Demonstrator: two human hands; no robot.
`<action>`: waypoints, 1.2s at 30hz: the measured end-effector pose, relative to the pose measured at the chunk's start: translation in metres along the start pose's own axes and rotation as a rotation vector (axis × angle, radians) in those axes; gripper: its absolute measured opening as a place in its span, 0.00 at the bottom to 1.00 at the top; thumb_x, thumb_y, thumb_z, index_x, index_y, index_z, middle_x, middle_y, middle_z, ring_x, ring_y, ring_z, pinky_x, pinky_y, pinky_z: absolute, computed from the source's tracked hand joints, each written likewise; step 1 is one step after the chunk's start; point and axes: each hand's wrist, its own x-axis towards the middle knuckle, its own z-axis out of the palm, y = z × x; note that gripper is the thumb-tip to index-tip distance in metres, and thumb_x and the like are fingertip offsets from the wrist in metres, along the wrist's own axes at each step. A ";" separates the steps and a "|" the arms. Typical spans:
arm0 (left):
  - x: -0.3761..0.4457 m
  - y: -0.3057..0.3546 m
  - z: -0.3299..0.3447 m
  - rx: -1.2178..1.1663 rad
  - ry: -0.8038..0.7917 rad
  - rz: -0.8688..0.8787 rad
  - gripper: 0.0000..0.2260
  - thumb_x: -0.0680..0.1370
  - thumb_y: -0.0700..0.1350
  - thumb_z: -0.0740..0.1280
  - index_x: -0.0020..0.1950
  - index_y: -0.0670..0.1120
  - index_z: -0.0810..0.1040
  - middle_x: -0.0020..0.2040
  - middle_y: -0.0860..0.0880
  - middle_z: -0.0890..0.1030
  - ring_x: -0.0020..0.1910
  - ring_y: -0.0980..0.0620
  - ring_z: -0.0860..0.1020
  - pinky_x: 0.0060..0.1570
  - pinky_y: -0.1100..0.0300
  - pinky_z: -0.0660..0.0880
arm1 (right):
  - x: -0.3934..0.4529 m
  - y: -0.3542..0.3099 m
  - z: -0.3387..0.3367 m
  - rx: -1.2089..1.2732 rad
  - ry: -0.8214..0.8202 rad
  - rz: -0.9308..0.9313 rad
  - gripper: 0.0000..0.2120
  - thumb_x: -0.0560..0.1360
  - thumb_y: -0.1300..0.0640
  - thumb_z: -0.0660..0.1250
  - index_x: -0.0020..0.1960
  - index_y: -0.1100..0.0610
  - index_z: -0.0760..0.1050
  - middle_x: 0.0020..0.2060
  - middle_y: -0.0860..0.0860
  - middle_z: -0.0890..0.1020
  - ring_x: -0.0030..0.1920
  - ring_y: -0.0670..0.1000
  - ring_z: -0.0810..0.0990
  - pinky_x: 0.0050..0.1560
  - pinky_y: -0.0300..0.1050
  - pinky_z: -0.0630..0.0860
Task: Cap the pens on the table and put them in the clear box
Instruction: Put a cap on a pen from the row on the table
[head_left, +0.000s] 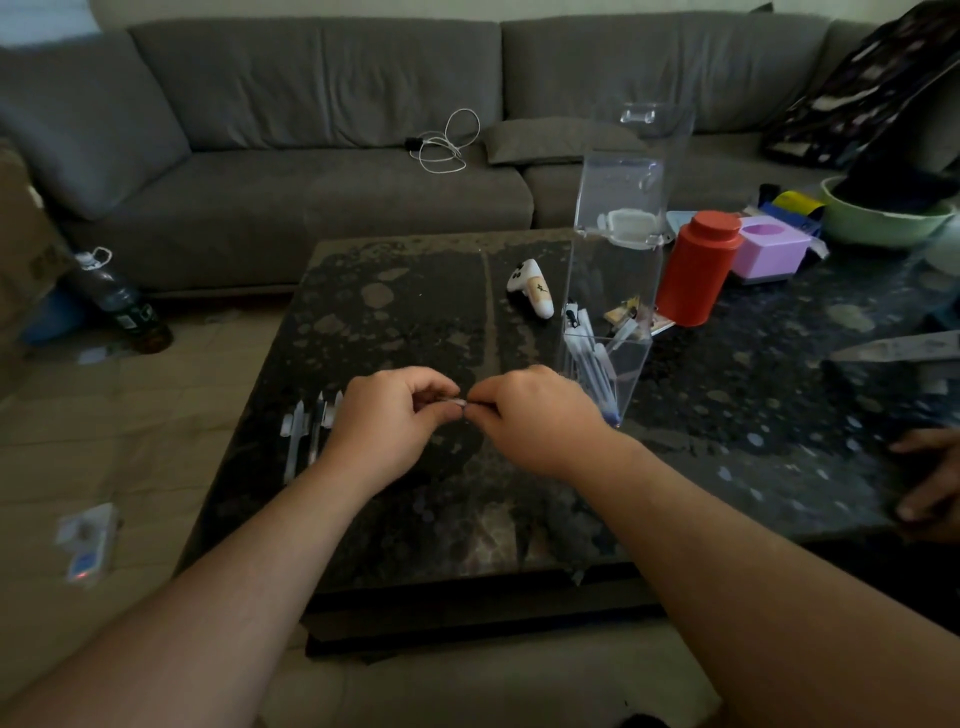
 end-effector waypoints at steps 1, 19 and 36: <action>-0.001 0.003 0.001 -0.031 0.022 -0.004 0.07 0.75 0.49 0.78 0.50 0.60 0.85 0.42 0.63 0.83 0.43 0.68 0.79 0.46 0.70 0.73 | -0.001 -0.001 0.002 0.017 0.006 -0.003 0.10 0.83 0.45 0.61 0.53 0.44 0.80 0.40 0.44 0.79 0.45 0.51 0.78 0.48 0.52 0.76; -0.011 0.048 0.043 -0.144 -0.012 0.159 0.10 0.81 0.46 0.70 0.61 0.57 0.83 0.51 0.60 0.80 0.49 0.65 0.77 0.48 0.72 0.74 | -0.036 0.062 -0.072 0.048 0.643 0.323 0.21 0.81 0.54 0.68 0.72 0.49 0.70 0.52 0.46 0.83 0.53 0.51 0.77 0.54 0.51 0.76; -0.006 0.047 0.050 -0.063 -0.017 0.168 0.10 0.80 0.47 0.71 0.59 0.59 0.83 0.52 0.62 0.79 0.50 0.64 0.76 0.51 0.69 0.74 | -0.031 0.051 -0.052 -0.158 0.639 0.174 0.12 0.79 0.54 0.64 0.58 0.50 0.82 0.51 0.50 0.81 0.50 0.55 0.72 0.49 0.53 0.72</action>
